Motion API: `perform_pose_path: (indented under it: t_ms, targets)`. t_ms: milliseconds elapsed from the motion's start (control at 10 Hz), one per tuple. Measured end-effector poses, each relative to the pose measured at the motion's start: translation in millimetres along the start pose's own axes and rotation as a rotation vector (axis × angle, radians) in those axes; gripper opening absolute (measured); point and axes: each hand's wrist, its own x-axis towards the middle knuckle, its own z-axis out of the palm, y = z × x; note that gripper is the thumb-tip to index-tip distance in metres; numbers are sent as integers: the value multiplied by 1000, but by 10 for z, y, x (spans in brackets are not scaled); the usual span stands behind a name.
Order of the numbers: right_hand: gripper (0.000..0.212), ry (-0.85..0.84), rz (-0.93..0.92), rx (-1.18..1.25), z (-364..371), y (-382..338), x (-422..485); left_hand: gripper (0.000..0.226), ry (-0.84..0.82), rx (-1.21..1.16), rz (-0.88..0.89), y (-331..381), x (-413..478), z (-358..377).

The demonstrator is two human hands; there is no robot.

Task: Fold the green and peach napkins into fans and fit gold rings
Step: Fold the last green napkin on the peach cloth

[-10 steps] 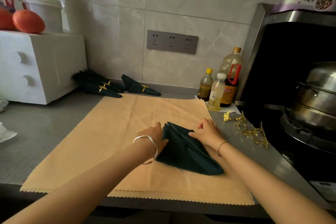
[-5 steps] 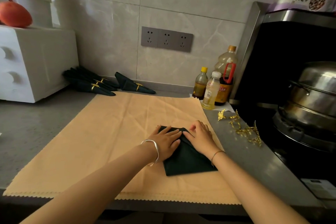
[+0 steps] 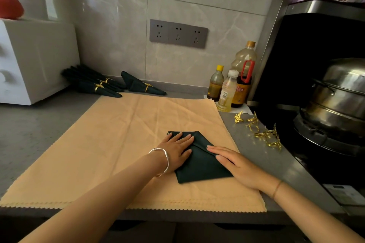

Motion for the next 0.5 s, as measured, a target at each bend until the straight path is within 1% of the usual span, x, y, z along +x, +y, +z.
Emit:
perform_pose_path:
  t_ms: [100, 200, 300, 400, 500]
  targets:
    - [36, -9, 44, 10, -58, 4, -267, 52, -3, -1, 7, -6, -5, 6]
    - [40, -3, 75, 4, -86, -8, -446, 52, -3, -9, 8, -11, -2, 11]
    - [38, 21, 63, -34, -79, -32, -474, 52, 6, -32, 21, -17, -8, 0]
    - [31, 32, 49, -92, -108, -97, -450, 56, 52, -145, 68, -18, -101, -90]
    - [37, -4, 32, -222, -124, -147, -457, 64, 65, -148, 116, -36, -285, -251]
